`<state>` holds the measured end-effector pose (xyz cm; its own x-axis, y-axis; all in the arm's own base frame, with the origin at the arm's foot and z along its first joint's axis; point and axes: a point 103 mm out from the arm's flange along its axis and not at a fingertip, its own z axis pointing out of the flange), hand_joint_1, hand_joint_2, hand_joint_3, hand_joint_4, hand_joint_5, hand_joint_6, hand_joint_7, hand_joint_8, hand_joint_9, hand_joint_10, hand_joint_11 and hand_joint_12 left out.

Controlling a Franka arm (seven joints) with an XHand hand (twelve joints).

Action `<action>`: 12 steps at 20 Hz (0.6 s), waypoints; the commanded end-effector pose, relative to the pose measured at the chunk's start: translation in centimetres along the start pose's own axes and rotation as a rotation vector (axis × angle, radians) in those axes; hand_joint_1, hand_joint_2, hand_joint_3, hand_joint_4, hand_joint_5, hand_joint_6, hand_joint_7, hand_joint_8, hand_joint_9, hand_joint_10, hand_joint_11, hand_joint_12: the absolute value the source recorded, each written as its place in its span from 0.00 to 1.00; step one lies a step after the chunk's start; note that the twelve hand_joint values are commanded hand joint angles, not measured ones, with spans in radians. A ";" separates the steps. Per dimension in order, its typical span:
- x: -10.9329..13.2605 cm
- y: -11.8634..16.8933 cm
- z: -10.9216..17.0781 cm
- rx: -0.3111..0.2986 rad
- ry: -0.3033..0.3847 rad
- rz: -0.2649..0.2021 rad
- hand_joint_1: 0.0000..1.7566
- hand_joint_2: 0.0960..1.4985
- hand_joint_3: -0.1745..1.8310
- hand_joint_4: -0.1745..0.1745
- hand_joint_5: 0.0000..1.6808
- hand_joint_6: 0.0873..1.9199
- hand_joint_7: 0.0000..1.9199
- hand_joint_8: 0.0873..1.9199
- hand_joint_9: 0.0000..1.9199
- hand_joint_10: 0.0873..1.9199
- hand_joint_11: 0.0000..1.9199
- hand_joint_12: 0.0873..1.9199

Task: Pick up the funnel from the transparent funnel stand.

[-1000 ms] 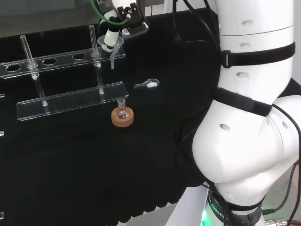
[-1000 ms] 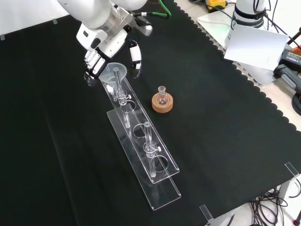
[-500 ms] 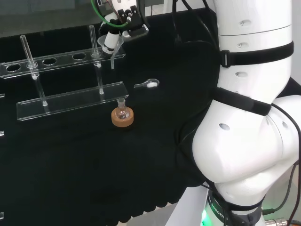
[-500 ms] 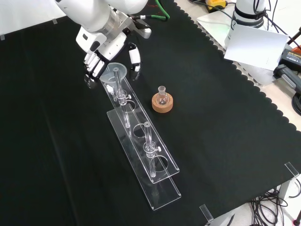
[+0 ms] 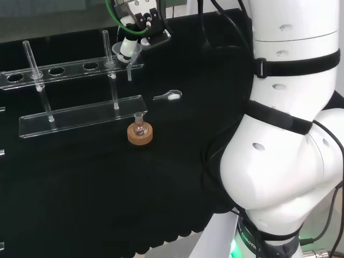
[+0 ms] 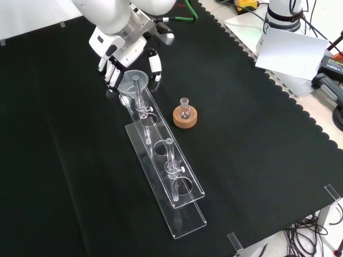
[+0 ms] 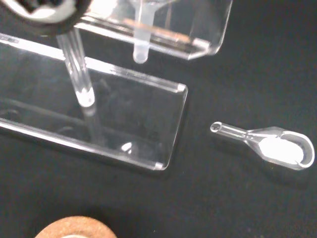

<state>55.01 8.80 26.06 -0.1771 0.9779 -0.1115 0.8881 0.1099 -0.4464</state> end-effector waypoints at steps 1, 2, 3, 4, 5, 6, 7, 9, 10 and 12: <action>0.0 -0.2 -0.5 -0.079 -0.033 0.026 0.47 0.39 0.38 0.47 0.37 0.03 0.36 0.39 0.51 0.27 0.25 0.69; 0.0 -0.3 -0.7 -0.091 -0.036 0.029 0.47 0.39 0.38 0.47 0.38 0.04 0.37 0.39 0.52 0.27 0.25 0.69; 0.0 -0.5 -1.0 -0.105 -0.045 0.030 0.48 0.40 0.38 0.47 0.40 0.07 0.38 0.39 0.53 0.26 0.26 0.69; 0.0 -0.7 -1.3 -0.114 -0.051 0.030 0.48 0.40 0.38 0.47 0.41 0.11 0.39 0.39 0.54 0.25 0.27 0.68; 0.0 -0.9 -1.7 -0.121 -0.057 0.032 0.49 0.40 0.39 0.47 0.41 0.17 0.39 0.39 0.55 0.25 0.28 0.68; -0.1 -1.2 -2.2 -0.122 -0.065 0.034 0.49 0.40 0.39 0.47 0.41 0.22 0.40 0.39 0.56 0.24 0.29 0.67; -0.1 -1.4 -2.6 -0.118 -0.072 0.037 0.50 0.40 0.39 0.47 0.40 0.25 0.40 0.39 0.57 0.24 0.29 0.67; -0.1 -2.2 -3.7 -0.107 -0.081 0.047 0.50 0.40 0.40 0.47 0.39 0.30 0.41 0.39 0.57 0.24 0.30 0.66; -0.1 -2.6 -4.2 -0.103 -0.086 0.051 0.50 0.40 0.40 0.47 0.39 0.31 0.41 0.39 0.57 0.24 0.30 0.66; -0.3 -3.6 -5.3 -0.087 -0.091 0.062 0.50 0.40 0.40 0.47 0.39 0.32 0.41 0.39 0.58 0.24 0.30 0.66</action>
<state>54.77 9.00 29.32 -0.1673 0.9685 -0.1842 0.9340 0.0959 -0.3442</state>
